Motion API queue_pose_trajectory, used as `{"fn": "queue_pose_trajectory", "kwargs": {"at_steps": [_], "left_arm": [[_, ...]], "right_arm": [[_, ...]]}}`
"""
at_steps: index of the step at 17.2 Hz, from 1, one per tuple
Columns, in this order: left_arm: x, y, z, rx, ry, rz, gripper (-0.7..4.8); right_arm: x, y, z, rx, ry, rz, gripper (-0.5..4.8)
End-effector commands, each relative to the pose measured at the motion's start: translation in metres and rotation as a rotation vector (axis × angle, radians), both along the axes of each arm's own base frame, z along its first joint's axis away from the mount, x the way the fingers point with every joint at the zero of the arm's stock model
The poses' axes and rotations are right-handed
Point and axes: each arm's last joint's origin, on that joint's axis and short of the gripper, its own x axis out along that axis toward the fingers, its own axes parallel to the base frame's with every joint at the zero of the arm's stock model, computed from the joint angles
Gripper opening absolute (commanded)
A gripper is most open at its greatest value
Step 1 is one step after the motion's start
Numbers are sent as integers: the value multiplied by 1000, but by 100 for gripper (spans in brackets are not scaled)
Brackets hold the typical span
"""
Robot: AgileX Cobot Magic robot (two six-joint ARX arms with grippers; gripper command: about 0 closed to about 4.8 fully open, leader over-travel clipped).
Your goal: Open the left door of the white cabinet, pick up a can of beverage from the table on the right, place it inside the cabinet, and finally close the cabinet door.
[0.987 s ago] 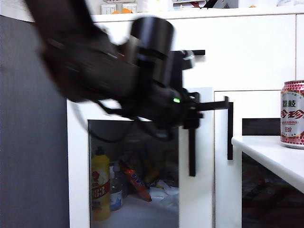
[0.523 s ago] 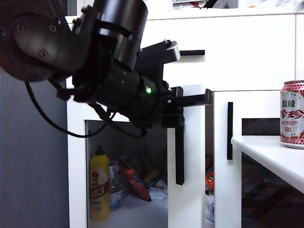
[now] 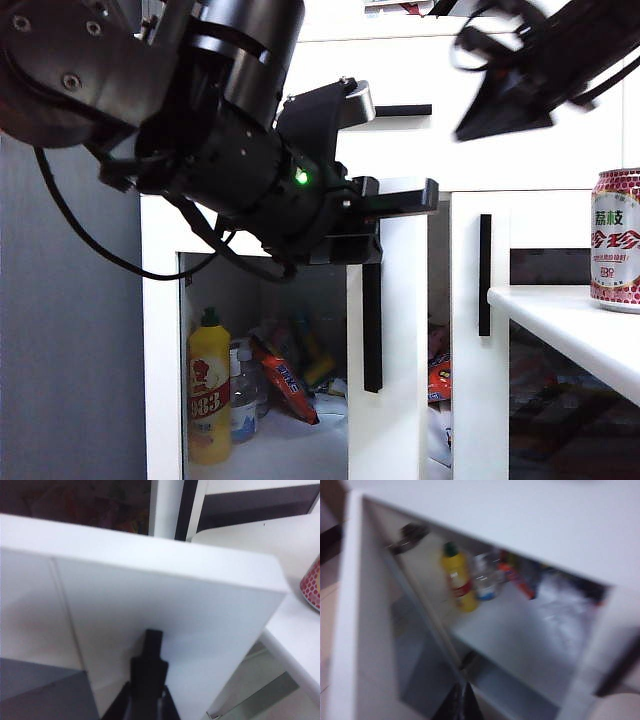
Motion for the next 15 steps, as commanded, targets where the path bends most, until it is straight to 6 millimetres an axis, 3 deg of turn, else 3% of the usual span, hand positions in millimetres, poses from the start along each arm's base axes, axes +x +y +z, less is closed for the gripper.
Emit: {"fn": "queue_pose_trajectory", "kwargs": {"at_steps": [1, 8, 15], "left_arm": [[4, 4, 14, -56, -61, 96, -5], [4, 4, 13, -51, -57, 97, -5], [4, 4, 13, -51, -57, 96, -5]], "right_arm": [[-6, 16, -6, -8, 63, 67, -2], [-21, 24, -21, -19, 260, 195, -2], [-17, 26, -31, -32, 293, 232, -2]]}}
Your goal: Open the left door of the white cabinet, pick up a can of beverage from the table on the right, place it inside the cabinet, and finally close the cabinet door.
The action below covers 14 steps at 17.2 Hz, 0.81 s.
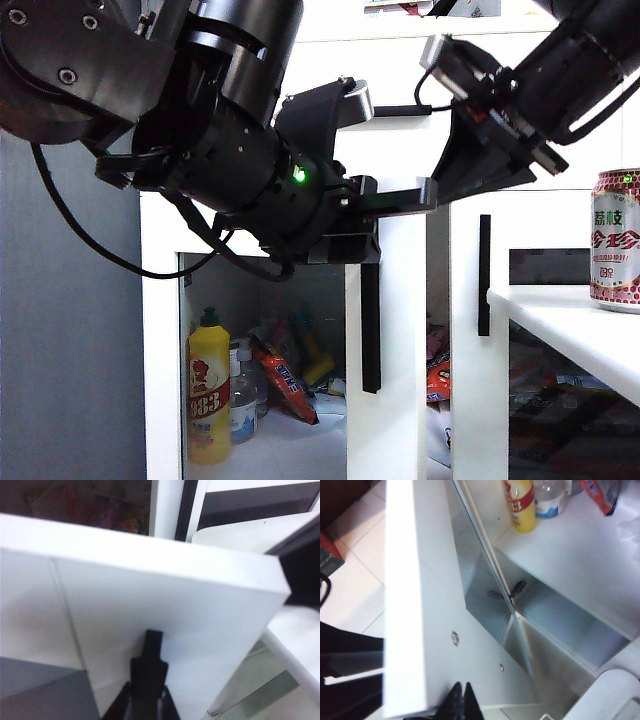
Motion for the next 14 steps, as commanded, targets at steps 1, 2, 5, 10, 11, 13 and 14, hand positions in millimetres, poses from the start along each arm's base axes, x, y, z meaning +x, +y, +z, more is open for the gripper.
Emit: {"fn": "queue_pose_trajectory", "kwargs": {"at_steps": [1, 2, 5, 10, 11, 13, 14], "left_arm": [[5, 4, 12, -52, -60, 96, -5], [5, 4, 12, -53, -61, 96, -5], [5, 4, 12, -53, -61, 96, -5], [5, 4, 12, -53, -61, 95, -5], [5, 4, 12, -53, -61, 95, -5], [5, 4, 10, -38, -50, 97, -5], [4, 4, 9, -23, -40, 96, -5]], "right_arm": [[-1, 3, 1, 32, 3, 46, -2], [-1, 3, 1, 38, 5, 55, -2], [-2, 4, 2, 55, 13, 76, -1], [-2, 4, 2, 64, 16, 87, -1], [-2, 4, 2, 66, 17, 89, -2], [-2, 4, 2, 66, 15, 89, -1], [-2, 4, 2, 72, 18, 96, -1]]}}
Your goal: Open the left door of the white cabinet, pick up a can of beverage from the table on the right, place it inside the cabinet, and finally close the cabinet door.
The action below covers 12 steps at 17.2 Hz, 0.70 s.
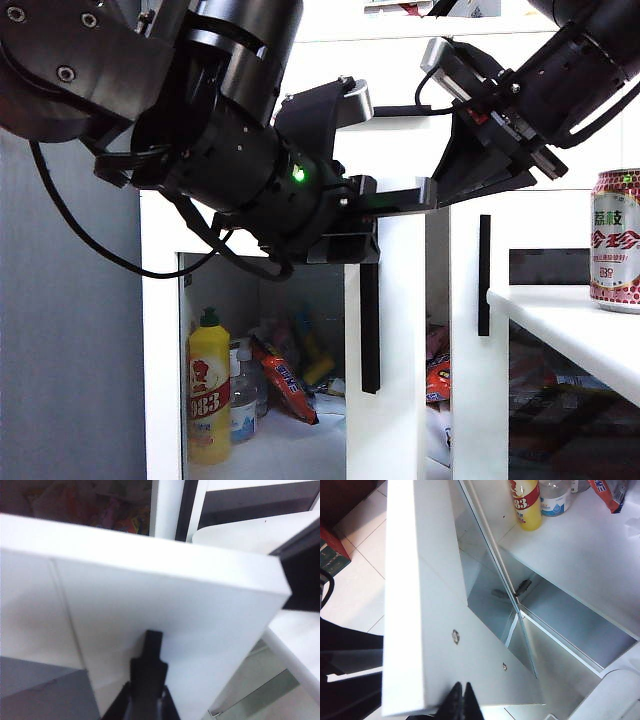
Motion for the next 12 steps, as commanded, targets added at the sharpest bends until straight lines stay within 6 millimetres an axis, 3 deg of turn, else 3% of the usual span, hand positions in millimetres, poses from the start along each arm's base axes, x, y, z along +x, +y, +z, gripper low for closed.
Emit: {"fn": "queue_pose_trajectory", "kwargs": {"at_steps": [1, 5, 12], "left_arm": [[4, 5, 6, -1, -23, 93, -5], [-4, 14, -3, 177, 104, 93, -5], [-16, 30, 9, 309, 191, 101, -5]], "right_arm": [[-3, 5, 4, 69, 12, 93, -2], [-10, 20, 4, 80, 8, 156, -1], [-30, 52, 5, 134, 54, 299, -2]]}}
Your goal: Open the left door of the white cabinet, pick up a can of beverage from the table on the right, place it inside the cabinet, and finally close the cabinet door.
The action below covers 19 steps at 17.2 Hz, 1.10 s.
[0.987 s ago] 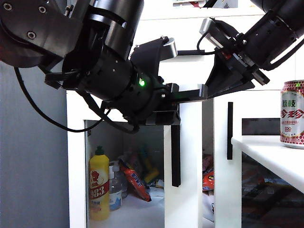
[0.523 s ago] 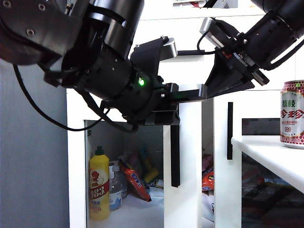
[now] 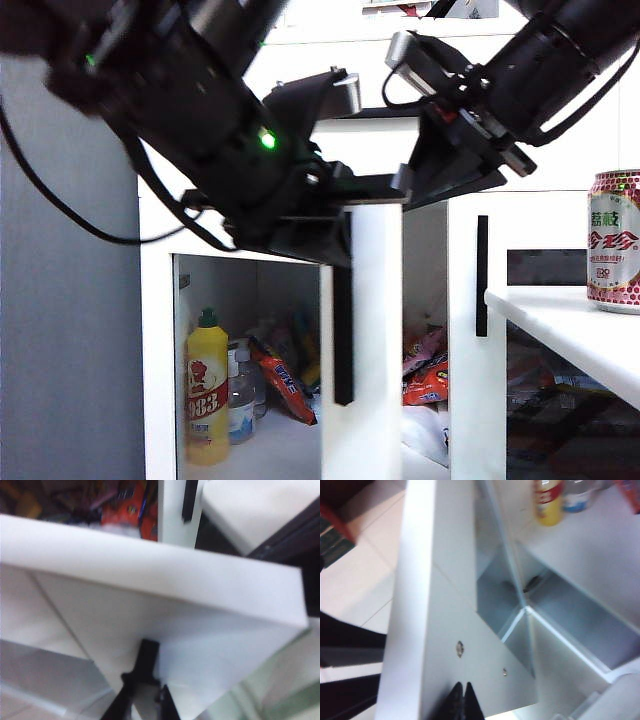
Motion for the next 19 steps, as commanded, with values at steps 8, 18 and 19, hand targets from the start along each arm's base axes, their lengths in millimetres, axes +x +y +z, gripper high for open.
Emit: {"fn": "queue_pose_trajectory", "kwargs": {"at_steps": [8, 18, 19], "left_arm": [[-21, 39, 25, 204, 101, 104, -5], [-44, 72, 18, 480, 282, 168, 479], [-52, 83, 22, 548, 310, 178, 479]], "right_arm": [[-15, 21, 6, 144, 70, 217, -1], [-15, 22, 5, 150, 81, 219, -2], [-15, 22, 6, 159, 91, 223, -2]]}}
